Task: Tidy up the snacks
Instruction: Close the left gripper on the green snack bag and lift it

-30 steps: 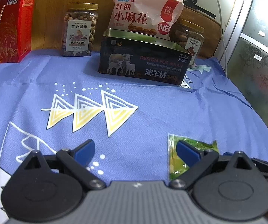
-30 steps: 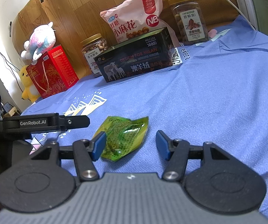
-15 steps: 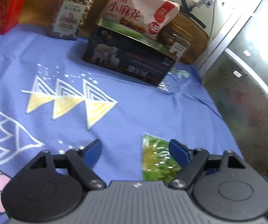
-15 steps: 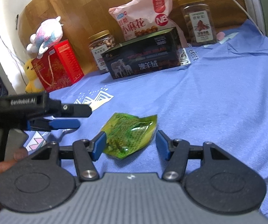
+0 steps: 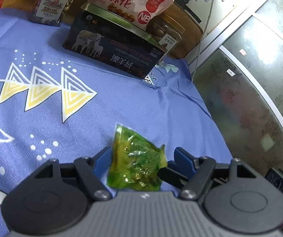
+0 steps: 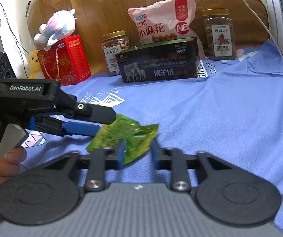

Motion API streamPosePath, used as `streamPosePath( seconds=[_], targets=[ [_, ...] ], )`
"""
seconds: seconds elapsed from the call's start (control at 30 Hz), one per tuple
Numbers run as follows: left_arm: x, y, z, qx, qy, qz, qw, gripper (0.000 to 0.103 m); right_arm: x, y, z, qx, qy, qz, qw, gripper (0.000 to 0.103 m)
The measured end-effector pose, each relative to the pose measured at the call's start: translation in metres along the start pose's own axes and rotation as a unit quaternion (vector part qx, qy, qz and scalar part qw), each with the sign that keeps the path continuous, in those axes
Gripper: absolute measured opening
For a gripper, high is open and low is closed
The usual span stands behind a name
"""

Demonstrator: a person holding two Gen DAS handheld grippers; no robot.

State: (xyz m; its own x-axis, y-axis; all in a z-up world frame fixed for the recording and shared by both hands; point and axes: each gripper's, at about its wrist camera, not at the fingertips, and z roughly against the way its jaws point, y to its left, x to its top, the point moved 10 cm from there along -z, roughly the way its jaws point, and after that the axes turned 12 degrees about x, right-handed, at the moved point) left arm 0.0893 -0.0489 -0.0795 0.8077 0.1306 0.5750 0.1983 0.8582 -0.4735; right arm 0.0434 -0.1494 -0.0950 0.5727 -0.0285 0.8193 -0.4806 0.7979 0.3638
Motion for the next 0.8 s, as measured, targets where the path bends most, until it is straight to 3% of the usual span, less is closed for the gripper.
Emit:
streamPosePath(
  seconds=[0.33, 0.53, 0.8],
  targets=[
    [-0.002, 0.001, 0.0, -0.009, 0.002, 0.003, 1.0, 0.072, 0.008, 0.013, 0.007, 0.033, -0.032, 0.008, 0.999, 0.023],
    [-0.002, 0.001, 0.0, -0.019, 0.004, 0.008, 0.9998, 0.072, -0.002, 0.015, -0.006, 0.047, 0.003, -0.002, 0.999, 0.027],
    [0.0, 0.004, -0.001, -0.029, 0.007, 0.021, 0.9993, 0.072, -0.002, 0.015, -0.004, 0.051, 0.003, -0.011, 0.999, 0.028]
  ],
)
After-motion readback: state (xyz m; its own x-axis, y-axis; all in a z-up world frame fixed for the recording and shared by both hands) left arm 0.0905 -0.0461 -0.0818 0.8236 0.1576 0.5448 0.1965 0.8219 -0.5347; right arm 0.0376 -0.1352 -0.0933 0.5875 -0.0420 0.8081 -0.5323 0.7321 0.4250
